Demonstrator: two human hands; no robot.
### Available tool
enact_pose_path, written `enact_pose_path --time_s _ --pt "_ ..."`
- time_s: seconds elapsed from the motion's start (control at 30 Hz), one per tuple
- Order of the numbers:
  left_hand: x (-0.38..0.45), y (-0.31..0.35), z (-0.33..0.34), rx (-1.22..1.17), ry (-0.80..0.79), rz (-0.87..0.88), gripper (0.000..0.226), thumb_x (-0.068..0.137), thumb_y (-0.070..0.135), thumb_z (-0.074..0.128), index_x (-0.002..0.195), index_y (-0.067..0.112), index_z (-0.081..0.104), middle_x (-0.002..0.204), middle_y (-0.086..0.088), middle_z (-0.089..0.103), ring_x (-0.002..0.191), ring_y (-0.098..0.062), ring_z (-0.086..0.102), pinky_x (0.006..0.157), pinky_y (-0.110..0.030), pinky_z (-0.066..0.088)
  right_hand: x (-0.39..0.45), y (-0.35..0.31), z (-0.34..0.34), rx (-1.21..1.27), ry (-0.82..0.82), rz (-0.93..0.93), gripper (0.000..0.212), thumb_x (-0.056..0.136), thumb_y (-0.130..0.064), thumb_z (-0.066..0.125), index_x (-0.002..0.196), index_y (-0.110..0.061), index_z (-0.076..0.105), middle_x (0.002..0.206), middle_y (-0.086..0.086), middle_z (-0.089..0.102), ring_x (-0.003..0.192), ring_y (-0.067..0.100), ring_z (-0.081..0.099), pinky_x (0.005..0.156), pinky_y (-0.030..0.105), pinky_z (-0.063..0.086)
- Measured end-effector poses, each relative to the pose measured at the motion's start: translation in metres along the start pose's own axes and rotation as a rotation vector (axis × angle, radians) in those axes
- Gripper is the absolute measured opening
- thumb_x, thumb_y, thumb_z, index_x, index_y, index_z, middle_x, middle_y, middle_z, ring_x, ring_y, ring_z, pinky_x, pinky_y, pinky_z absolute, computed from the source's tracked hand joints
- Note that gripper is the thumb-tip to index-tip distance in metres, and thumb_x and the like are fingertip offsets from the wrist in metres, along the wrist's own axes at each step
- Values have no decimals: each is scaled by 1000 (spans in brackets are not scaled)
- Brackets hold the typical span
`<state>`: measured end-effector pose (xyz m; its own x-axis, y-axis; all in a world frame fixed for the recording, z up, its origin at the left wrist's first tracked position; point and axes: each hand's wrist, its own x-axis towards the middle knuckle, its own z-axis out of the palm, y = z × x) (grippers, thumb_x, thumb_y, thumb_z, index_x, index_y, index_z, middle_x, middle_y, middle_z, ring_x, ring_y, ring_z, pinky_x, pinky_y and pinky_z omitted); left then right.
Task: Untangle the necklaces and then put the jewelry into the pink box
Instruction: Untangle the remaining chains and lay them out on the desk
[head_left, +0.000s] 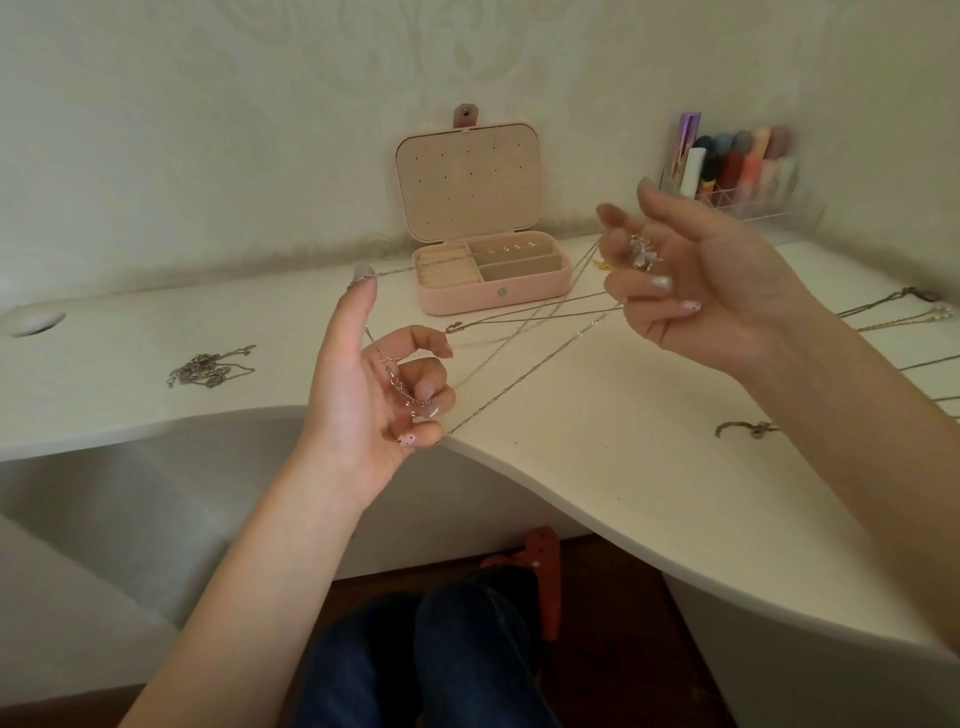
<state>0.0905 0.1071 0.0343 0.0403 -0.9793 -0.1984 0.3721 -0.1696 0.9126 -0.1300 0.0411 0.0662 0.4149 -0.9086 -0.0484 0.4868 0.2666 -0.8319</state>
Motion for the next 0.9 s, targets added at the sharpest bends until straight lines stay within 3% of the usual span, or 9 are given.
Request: enact_pose_path --time_s 0.17,0.3,0.4,0.47,0.63,0.77,0.9 --pt "1 4 0 31 58 37 63 81 71 39 66 11 53 50 1 30 40 -13 27 46 -22 8 -2 0 2 -110 -2 31 19 82 -30 60 94 -16 56 73 -4 58 37 2 27 32 10 15" --pt "1 12 -7 -20 90 73 60 80 71 41 65 13 52 45 4 26 37 -10 20 45 -20 6 -5 -1 1 -297 -79 104 27 79 -15 62 105 -15 56 78 1 58 47 2 28 34 8 21" --pt "2 22 -15 -1 136 126 58 77 71 45 64 15 51 45 4 25 37 -9 17 42 -19 7 -2 6 1 -618 -71 125 29 81 -3 63 109 -9 61 75 4 59 49 4 41 36 10 28" --pt "3 25 -19 34 157 154 57 78 71 46 64 16 50 46 4 26 35 -8 16 39 -17 8 0 12 4 -706 -48 90 22 82 -10 63 104 -6 64 79 7 67 52 5 52 37 11 33" --pt "5 24 -23 55 202 179 57 82 70 44 63 16 48 44 4 25 32 -9 16 38 -14 9 1 15 4 -670 -8 30 21 74 -20 65 92 -8 69 94 8 73 62 5 64 37 10 32" --pt "4 23 -22 -23 173 182 55 83 66 44 62 16 47 40 5 22 28 -9 15 39 -19 8 4 16 3 -434 30 33 27 74 -20 63 97 -7 69 74 -1 64 56 4 57 37 8 27" --pt "4 19 -20 -27 158 181 54 84 64 44 60 15 46 36 6 14 29 -10 11 37 -20 11 9 22 2 -379 99 -66 27 84 -21 59 104 -5 68 72 -3 60 55 4 55 39 9 28"
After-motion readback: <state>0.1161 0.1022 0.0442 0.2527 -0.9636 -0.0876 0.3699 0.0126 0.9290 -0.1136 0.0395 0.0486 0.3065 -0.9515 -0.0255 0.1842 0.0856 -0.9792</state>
